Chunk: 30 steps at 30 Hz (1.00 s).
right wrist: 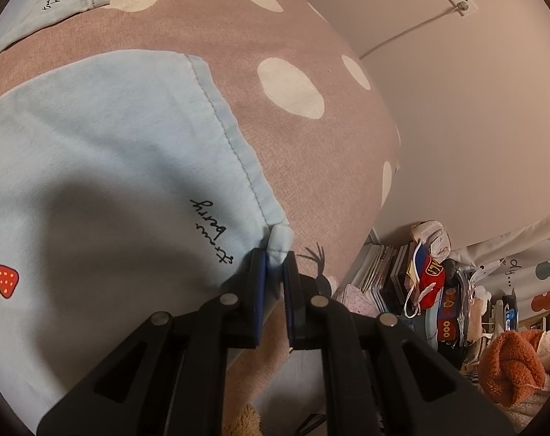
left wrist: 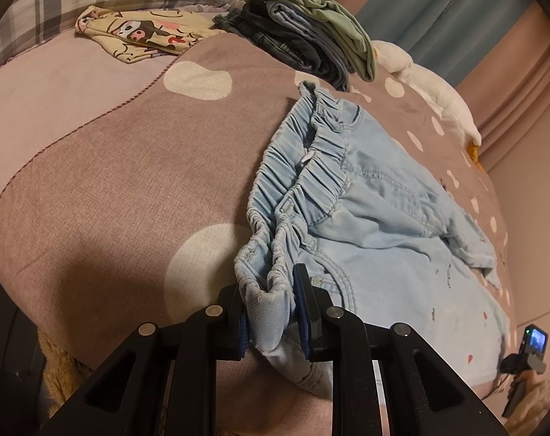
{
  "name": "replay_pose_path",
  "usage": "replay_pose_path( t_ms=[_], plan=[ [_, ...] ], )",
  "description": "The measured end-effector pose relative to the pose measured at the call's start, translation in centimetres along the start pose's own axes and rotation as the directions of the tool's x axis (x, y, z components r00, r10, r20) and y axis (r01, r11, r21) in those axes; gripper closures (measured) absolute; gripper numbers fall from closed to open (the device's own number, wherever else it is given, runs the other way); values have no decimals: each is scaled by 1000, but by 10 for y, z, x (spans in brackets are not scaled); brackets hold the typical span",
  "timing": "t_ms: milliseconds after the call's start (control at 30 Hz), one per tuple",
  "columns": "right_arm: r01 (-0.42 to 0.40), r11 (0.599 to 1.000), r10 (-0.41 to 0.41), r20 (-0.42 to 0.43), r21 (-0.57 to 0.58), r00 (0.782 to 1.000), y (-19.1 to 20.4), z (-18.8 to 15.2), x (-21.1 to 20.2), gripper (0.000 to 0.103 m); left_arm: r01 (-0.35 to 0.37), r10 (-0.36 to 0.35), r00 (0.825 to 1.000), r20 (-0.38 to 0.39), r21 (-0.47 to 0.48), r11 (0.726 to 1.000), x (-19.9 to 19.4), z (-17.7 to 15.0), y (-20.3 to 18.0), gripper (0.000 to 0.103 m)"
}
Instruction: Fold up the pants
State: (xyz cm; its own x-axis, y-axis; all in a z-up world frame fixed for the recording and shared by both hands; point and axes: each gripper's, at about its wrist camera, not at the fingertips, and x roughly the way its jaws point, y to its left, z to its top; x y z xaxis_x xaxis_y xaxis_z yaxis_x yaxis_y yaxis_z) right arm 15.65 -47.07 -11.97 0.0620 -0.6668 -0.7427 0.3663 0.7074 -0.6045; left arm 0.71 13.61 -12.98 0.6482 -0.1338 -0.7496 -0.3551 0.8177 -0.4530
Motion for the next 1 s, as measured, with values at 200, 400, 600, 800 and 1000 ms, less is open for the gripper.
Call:
replay_pose_path(
  t_ms=[200, 400, 600, 800, 1000],
  plan=[
    [1, 1000, -1, -1, 1, 1000, 1, -1, 0, 94, -1, 1, 1000, 0, 1, 1000, 0, 1, 0, 81],
    [-4, 1000, 4, 4, 8, 1000, 0, 0, 1, 94, -4, 4, 1000, 1, 2, 1000, 0, 0, 0, 81],
    [-18, 1000, 18, 9, 17, 1000, -2, -1, 3, 94, -19, 19, 1000, 2, 9, 1000, 1, 1, -2, 81],
    [-17, 999, 17, -7, 29, 1000, -3, 2, 2, 94, -19, 19, 1000, 2, 9, 1000, 0, 1, -2, 81],
    [-77, 992, 77, -1, 97, 997, -14, 0, 4, 94, -47, 47, 999, 3, 19, 999, 2, 1, -6, 81]
  ],
)
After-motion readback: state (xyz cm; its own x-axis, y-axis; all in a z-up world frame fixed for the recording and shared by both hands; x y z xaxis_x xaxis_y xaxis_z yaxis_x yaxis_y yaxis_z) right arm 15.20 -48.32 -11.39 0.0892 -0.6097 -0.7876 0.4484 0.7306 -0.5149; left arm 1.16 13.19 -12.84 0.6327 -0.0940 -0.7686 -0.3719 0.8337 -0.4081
